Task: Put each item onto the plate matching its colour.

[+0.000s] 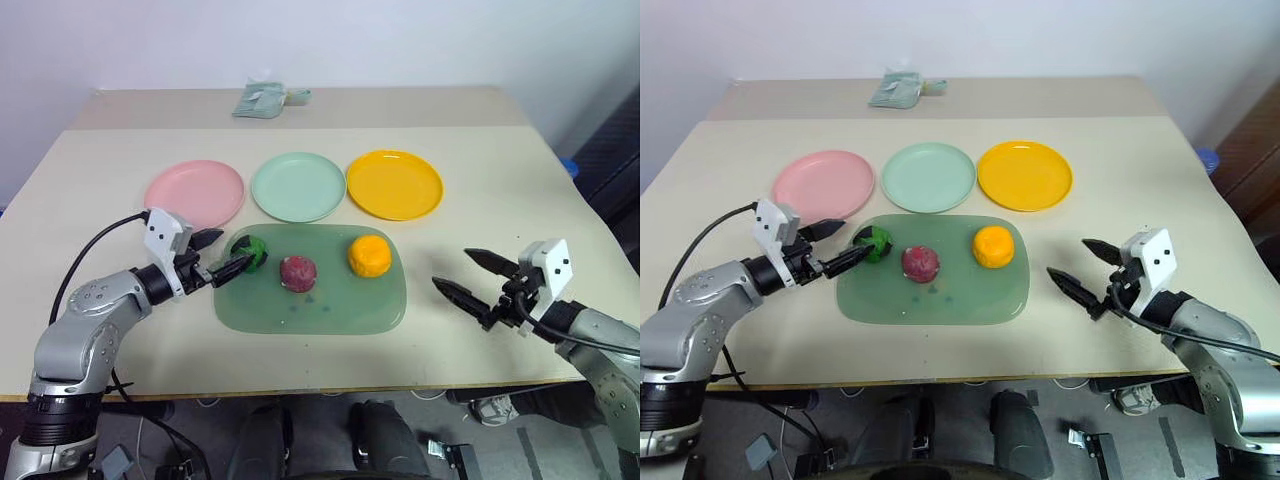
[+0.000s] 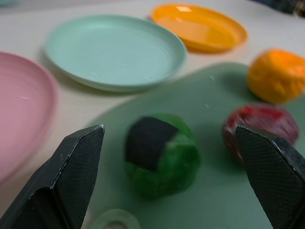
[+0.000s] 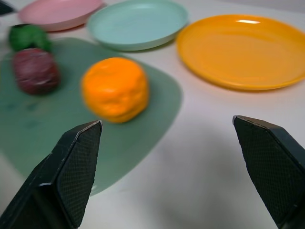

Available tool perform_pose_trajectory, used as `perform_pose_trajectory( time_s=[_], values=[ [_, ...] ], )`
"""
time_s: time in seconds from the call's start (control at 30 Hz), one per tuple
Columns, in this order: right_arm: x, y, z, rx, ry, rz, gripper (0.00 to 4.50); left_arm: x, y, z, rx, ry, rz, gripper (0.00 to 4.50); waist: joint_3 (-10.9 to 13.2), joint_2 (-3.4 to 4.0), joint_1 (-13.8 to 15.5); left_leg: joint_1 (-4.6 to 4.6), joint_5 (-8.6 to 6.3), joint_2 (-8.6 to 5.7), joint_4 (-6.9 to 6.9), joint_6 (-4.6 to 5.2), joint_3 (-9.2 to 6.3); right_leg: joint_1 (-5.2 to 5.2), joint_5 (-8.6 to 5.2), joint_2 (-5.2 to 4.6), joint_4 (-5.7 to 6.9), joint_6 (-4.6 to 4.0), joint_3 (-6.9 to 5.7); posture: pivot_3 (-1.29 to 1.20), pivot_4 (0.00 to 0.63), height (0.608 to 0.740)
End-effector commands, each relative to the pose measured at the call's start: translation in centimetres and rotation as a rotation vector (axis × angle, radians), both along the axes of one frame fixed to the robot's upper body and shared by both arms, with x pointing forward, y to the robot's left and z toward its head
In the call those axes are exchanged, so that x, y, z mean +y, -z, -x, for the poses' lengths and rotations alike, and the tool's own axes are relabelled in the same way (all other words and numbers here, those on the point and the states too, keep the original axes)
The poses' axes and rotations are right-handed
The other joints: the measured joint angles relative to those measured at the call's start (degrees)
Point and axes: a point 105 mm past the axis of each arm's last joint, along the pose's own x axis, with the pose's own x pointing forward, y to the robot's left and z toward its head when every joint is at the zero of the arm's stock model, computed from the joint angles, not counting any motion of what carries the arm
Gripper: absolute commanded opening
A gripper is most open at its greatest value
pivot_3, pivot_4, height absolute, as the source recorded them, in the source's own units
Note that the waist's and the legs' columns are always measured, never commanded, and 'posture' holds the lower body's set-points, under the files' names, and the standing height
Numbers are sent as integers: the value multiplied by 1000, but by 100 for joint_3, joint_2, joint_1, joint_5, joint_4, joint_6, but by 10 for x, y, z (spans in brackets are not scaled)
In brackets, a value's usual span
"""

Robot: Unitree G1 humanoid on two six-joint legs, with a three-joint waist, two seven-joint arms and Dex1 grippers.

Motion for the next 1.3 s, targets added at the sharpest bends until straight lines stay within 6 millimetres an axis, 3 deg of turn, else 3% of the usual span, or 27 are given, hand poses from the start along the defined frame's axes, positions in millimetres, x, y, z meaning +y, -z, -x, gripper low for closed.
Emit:
perform_pose_trajectory(
  time_s=[0.03, 0.63, 0.73, 0.87, 0.93, 1.1, 1.2, 1.3],
  values=[
    [11, -13, 7, -45, -57, 5, 4480, -2, -10, -6, -63, 11, -22, 4500, 0, 0, -1, 0, 0, 0, 0, 0, 0, 0, 0, 0, 0, 0, 0, 0, 150, 733],
    [20, -15, 8, -52, -66, -4, 4480, -1, -3, -11, -62, 3, -56, 4500, 0, 0, -5, 0, 0, 0, 0, 0, 0, 0, 1, -1, 0, 2, 0, 0, 150, 733],
    [66, -16, 17, -47, -214, -8, 4500, -10, 17, -20, 5, 21, -147, 3691, 0, 0, -6, 2, 0, -1, 1, 0, 0, 1, 1, -1, 2, 2, 0, 0, 150, 733],
    [73, -18, 17, -45, -228, -7, 4500, -12, 21, -23, 19, 23, -164, 1665, -1, -1, -5, 0, 0, -1, 1, 0, -3, 1, 1, 1, 1, 3, 0, 0, 150, 733],
    [73, -18, 17, -43, -226, -6, 4500, -12, 21, -23, 19, 23, -165, 950, -1, -2, -4, -1, 0, -2, 1, 1, -2, 1, 1, -2, -1, 3, 0, 0, 150, 733],
    [74, -23, 12, -59, -234, -5, 4500, -7, 23, -22, -8, -4, -144, 799, -2, -1, -8, 3, 0, -2, 1, 1, -2, 2, 2, -3, 2, 3, 0, 0, 150, 733],
    [76, -25, 11, -64, -242, -6, 4500, -8, 11, -26, -39, -28, -73, 799, -2, -1, -1, 3, 0, -1, 1, 1, -2, 2, 2, -3, 3, 3, 0, 0, 150, 733],
    [78, -28, 10, -71, -247, -6, 4500, -9, -14, -41, -111, -95, 10, 799, -1, -3, 23, 0, 0, -3, 3, 1, -3, 2, 2, -4, 2, 4, 0, 0, 150, 733]
  ],
)
